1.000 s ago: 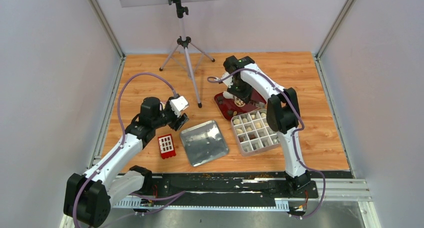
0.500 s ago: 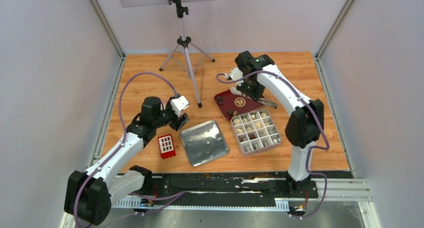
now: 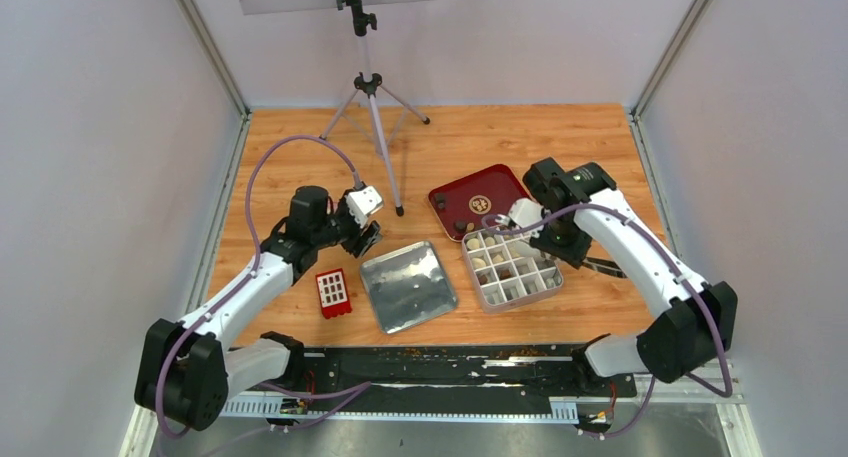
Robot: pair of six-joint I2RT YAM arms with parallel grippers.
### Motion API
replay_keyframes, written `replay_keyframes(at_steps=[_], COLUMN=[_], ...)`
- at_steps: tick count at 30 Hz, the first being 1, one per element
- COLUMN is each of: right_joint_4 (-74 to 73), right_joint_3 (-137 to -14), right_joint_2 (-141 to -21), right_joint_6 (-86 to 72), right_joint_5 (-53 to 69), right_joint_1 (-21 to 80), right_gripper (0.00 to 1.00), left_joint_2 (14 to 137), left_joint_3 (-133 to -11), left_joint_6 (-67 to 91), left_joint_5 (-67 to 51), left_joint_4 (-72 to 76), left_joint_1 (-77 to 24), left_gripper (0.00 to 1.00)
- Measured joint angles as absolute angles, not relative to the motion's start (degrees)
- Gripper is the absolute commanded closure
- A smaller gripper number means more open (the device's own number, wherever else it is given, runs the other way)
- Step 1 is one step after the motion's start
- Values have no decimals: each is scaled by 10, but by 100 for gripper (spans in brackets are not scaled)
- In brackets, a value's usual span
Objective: Pack the chocolate
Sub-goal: Place the fake chocolate in the packing box, then move the packing box to the center of the board.
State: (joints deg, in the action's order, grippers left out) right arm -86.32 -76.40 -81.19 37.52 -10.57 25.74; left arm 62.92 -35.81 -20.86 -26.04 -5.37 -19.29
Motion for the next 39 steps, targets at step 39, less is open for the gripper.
replay_keyframes(at_steps=[39], right_joint_4=[-892], right_joint_3=[-996], right_joint_2=[-943], right_joint_6=[363], right_joint_5=[-127], right_joint_1=[124], right_gripper=[71], left_joint_2=[828], left_joint_3=[-418], left_joint_6=[-362], left_joint_5=[-325], left_joint_4=[5], left_joint_1=[-424], left_gripper=[36])
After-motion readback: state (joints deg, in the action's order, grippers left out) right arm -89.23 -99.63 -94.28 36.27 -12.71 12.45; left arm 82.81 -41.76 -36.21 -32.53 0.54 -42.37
